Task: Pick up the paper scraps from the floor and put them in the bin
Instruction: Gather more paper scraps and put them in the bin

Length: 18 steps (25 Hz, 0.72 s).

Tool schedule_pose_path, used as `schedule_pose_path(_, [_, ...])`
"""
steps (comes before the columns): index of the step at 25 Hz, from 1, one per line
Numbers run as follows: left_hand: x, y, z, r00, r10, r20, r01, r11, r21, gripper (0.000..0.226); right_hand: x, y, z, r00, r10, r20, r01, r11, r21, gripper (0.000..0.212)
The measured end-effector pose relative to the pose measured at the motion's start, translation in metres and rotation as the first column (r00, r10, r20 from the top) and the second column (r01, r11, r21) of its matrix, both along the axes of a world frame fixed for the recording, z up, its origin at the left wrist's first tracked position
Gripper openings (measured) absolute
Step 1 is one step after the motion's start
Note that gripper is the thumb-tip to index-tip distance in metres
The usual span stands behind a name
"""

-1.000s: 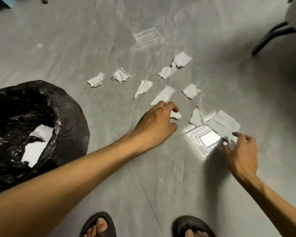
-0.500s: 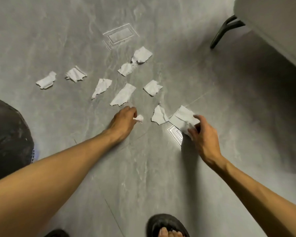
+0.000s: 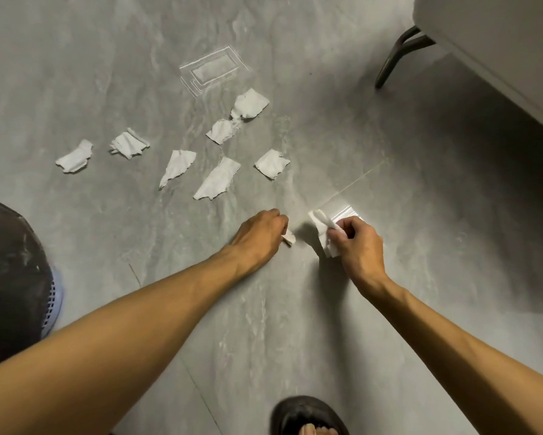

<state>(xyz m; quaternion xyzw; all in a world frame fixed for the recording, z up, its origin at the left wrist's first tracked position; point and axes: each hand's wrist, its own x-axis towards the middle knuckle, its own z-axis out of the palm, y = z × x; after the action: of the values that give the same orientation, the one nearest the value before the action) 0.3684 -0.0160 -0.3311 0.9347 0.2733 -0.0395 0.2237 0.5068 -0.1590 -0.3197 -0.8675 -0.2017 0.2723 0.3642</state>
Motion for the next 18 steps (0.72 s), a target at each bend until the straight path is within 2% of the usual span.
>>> schedule_pose_path(2, [-0.014, 0.001, 0.014, 0.997, 0.072, 0.014, -0.072, 0.996, -0.054, 0.003, -0.013, 0.003, 0.004, 0.995, -0.041, -0.092, 0.044, 0.998, 0.037, 0.007])
schedule_pose_path(5, [-0.038, 0.012, 0.061, 0.958, 0.253, 0.136, -0.236, 0.963, -0.131, 0.003, -0.039, 0.018, 0.01, 0.981, -0.017, -0.193, 0.029, 0.998, 0.061, 0.007])
schedule_pose_path(8, [-0.079, 0.033, 0.127, 0.891, 0.378, 0.252, -0.346, 0.924, -0.163, 0.008, -0.075, 0.045, 0.024, 0.96, 0.056, -0.274, -0.028, 0.994, 0.104, 0.007])
schedule_pose_path(11, [-0.141, 0.053, 0.19, 0.812, 0.475, 0.339, -0.469, 0.877, -0.105, 0.008, -0.117, 0.082, 0.051, 0.938, 0.203, -0.28, -0.156, 0.971, 0.182, 0.008])
schedule_pose_path(13, [-0.186, 0.064, 0.216, 0.751, 0.553, 0.359, -0.571, 0.818, -0.067, 0.01, -0.146, 0.108, 0.074, 0.914, 0.318, -0.251, -0.255, 0.933, 0.255, 0.008])
schedule_pose_path(18, [-0.304, 0.082, 0.229, 0.546, 0.789, 0.281, -0.826, 0.563, 0.026, 0.015, -0.238, 0.178, 0.141, 0.817, 0.553, -0.163, -0.429, 0.772, 0.469, 0.006])
